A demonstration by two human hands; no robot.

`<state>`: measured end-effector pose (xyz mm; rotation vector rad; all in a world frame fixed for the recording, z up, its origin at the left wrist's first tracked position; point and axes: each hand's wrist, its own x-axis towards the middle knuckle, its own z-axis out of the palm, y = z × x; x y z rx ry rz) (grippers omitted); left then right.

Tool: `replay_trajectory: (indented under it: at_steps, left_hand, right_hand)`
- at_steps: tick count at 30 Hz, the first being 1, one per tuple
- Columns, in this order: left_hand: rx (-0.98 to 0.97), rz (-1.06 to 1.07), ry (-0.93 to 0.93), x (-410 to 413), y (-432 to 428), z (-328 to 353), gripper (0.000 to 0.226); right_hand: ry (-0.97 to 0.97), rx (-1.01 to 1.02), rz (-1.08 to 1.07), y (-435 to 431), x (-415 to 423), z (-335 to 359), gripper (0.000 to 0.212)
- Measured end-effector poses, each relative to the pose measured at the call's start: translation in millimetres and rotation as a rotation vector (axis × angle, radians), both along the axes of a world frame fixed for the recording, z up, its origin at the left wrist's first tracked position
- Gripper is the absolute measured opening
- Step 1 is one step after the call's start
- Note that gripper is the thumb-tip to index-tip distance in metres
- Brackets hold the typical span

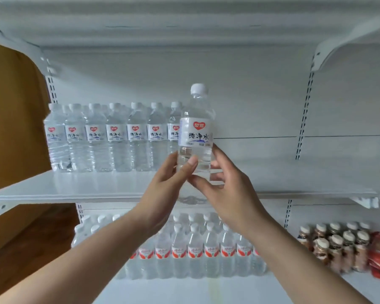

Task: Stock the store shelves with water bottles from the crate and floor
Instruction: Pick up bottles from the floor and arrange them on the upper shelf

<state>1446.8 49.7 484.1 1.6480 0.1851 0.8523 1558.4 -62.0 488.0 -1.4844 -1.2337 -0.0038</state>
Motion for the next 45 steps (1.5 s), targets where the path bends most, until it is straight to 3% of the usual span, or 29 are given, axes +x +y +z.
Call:
replay_trajectory:
  at_steps: [4,12,22,30,33,36,39,41,45]
  left_hand:
    - [0.149,0.039,0.129,29,29,13,0.026]
    - [0.620,0.381,0.448,62,101,3,0.058]
    - [0.581,0.370,0.614,76,125,-12,0.050]
    - [0.582,0.373,0.605,75,122,-12,0.043]
    - [0.633,0.423,0.482,67,114,-5,0.028]
    - [0.639,0.445,0.190,48,91,6,0.016]
    - [0.487,0.357,-0.006,15,49,9,0.020]
    - [0.385,0.232,-0.048,-4,25,-8,0.013]
    - [0.128,0.067,0.044,-29,-8,-88,0.010]
  right_hand:
    - [0.054,-0.051,-0.013,29,37,7,0.059]
    - [-0.047,-0.271,-0.068,86,111,15,0.045]
    - [-0.139,-0.415,-0.133,182,165,19,0.036]
    - [-0.234,-0.676,-0.303,198,165,15,0.049]
    - [-0.265,-0.754,-0.364,176,148,18,0.056]
    - [-0.188,-0.585,-0.278,133,115,18,0.041]
    - [0.016,-0.104,-0.059,62,64,6,0.020]
    - [0.135,0.098,0.082,11,32,-17,0.020]
    - [0.360,0.061,0.075,-44,-4,-116,0.020]
